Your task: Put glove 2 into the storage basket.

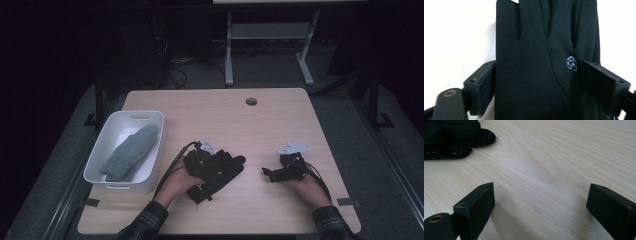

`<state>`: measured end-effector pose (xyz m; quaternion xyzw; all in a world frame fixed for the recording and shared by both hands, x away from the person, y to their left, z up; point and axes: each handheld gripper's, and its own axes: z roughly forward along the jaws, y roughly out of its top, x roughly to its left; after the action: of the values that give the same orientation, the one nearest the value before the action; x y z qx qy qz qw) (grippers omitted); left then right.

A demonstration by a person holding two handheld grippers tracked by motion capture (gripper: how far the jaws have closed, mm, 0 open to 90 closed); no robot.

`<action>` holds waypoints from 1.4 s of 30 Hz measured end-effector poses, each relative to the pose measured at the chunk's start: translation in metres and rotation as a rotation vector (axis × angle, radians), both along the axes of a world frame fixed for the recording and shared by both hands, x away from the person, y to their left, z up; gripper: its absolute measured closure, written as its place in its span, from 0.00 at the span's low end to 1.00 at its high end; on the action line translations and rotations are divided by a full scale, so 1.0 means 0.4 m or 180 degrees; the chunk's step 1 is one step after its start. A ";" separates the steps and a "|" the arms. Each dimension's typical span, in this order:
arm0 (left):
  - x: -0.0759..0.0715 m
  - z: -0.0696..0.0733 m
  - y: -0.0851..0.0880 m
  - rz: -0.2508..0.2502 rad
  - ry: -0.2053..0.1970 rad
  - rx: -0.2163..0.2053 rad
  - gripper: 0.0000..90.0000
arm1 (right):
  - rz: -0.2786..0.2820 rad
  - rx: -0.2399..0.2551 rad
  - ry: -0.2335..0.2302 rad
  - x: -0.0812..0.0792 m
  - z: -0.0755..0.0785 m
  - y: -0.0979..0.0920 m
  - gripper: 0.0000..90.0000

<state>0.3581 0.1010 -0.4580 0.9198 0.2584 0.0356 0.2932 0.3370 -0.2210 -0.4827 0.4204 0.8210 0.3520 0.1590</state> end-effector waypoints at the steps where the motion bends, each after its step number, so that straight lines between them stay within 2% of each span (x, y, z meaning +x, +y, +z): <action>1: -0.002 0.002 0.001 -0.0038 -0.0005 -0.0011 0.23 | 0.0000 0.0000 -0.0001 0.000 0.000 0.000 0.09; 4: -0.007 0.004 0.000 -0.0063 -0.0018 -0.0004 0.30 | 0.0001 0.0000 -0.0002 0.000 0.000 0.000 0.09; 5: -0.011 0.004 -0.001 -0.0061 -0.0004 -0.0054 0.34 | 0.0001 0.0000 -0.0001 0.000 0.000 0.000 0.09; 6: -0.011 0.006 0.000 -0.0111 0.0002 -0.0040 0.40 | 0.0004 -0.0001 -0.0005 0.000 0.000 0.000 0.09; 8: -0.011 0.010 0.001 -0.0160 0.0059 -0.0054 0.49 | 0.0007 0.0000 -0.0006 0.000 0.000 0.000 0.09; 10: -0.011 0.010 0.002 -0.0158 0.0184 -0.0140 0.63 | 0.0000 -0.0001 0.0000 0.000 0.000 0.000 0.09; 13: -0.012 0.013 -0.002 -0.0146 0.0248 -0.0130 0.73 | 0.0007 -0.0001 -0.0006 0.000 0.000 0.000 0.09; 17: -0.012 0.017 -0.001 -0.0170 0.0239 -0.0114 0.75 | 0.0003 -0.0003 -0.0001 0.000 0.000 0.001 0.09; 23: -0.013 0.034 0.003 -0.0145 0.0308 -0.0135 0.76 | 0.0001 0.0009 -0.0002 0.000 0.000 0.002 0.09; 29: -0.020 0.079 0.017 -0.0077 0.0358 -0.0317 0.76 | 0.0000 0.0011 -0.0003 0.000 0.000 0.002 0.09; 34: -0.023 0.119 0.035 0.0029 0.0322 -0.0402 0.76 | -0.0008 0.0018 0.0006 -0.001 0.000 0.003 0.09; 37: -0.018 0.145 0.052 0.0067 0.0349 -0.0459 0.76 | 0.0002 0.0014 0.0000 -0.001 0.000 0.002 0.09; 39: -0.013 0.162 0.063 0.0098 0.0341 -0.0408 0.76 | 0.0002 0.0014 0.0000 -0.001 0.000 0.002 0.09; 42: -0.004 0.188 0.083 0.0155 0.0322 -0.0407 0.76 | 0.0001 0.0016 0.0001 -0.001 0.000 0.002 0.09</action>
<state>0.3564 0.1343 -0.3826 0.8933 0.2969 -0.0204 0.3369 0.3366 -0.2200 -0.4828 0.4207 0.8202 0.3540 0.1578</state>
